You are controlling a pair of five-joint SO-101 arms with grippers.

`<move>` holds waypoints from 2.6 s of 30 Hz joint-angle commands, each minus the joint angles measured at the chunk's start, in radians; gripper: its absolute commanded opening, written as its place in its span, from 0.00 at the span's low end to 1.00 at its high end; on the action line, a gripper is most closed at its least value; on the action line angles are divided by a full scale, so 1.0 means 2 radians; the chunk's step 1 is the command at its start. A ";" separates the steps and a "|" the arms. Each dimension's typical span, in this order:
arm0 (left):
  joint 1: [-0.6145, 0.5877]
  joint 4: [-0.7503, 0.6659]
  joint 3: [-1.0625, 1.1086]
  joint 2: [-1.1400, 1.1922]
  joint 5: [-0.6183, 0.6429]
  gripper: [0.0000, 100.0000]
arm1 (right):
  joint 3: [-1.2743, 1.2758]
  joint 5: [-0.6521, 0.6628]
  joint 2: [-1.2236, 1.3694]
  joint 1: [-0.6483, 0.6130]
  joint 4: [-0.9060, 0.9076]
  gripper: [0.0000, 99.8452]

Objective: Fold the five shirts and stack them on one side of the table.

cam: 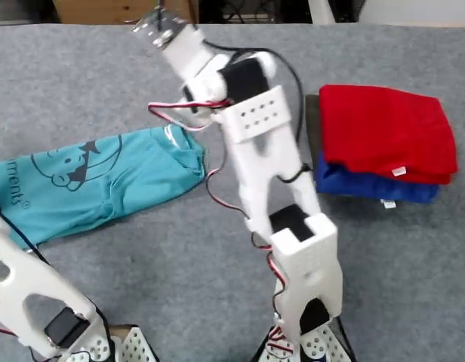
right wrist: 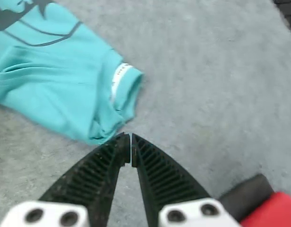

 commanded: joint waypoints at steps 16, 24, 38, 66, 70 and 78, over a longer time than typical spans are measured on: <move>0.245 -0.004 0.265 -0.328 0.157 0.03 | -0.011 0.001 -0.034 0.130 -0.013 0.02; 0.356 -0.090 0.289 -0.331 0.289 0.03 | -0.040 0.001 -0.046 0.150 0.002 0.02; 0.510 -0.187 0.286 -0.324 0.362 0.03 | -0.040 0.001 -0.066 0.150 0.003 0.02; 0.508 -0.206 0.254 -0.342 0.417 0.25 | -0.040 0.000 -0.063 0.150 0.003 0.02; 0.417 -0.162 0.184 -0.365 0.414 0.18 | -0.023 -0.003 -0.060 0.138 0.002 0.02; 0.207 -0.159 0.231 -0.338 0.293 0.03 | 0.030 -0.003 0.029 -0.002 -0.150 0.02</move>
